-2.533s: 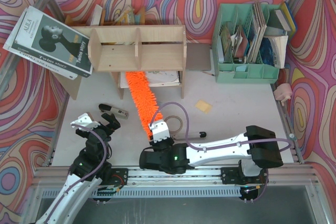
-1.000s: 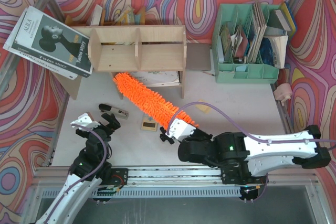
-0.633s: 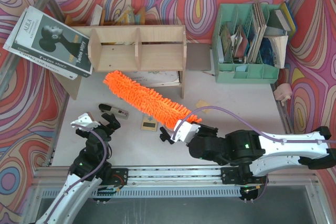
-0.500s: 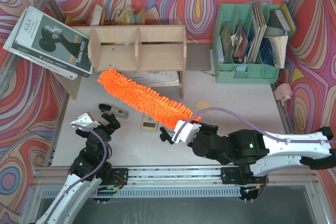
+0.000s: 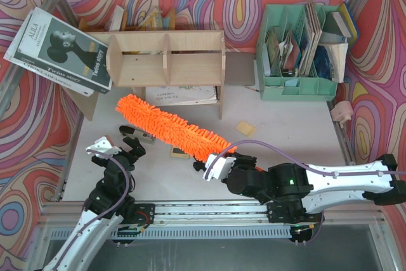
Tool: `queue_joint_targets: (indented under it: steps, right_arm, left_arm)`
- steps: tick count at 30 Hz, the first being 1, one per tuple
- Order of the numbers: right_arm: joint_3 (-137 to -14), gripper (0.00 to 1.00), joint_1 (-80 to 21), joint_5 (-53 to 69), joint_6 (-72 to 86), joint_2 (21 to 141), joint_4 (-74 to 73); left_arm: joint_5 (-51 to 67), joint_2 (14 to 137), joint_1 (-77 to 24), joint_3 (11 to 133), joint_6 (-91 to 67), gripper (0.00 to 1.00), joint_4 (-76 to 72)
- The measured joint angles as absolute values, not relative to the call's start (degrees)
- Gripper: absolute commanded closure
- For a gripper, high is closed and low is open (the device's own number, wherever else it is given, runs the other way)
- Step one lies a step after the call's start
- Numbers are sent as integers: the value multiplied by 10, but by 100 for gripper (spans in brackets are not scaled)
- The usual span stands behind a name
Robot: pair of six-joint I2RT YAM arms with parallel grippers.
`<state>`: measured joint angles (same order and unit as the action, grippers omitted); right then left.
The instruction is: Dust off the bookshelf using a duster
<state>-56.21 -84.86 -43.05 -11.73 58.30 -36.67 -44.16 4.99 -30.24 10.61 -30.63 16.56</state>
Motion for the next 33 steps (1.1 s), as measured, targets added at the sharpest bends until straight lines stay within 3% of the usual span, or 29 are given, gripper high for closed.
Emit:
queue_joint_targets:
  steps: [33]
  right_arm:
    - [-538, 100, -777, -337, -76, 661, -402]
  left_arm:
    - [-442, 50, -302, 106, -306, 2, 166]
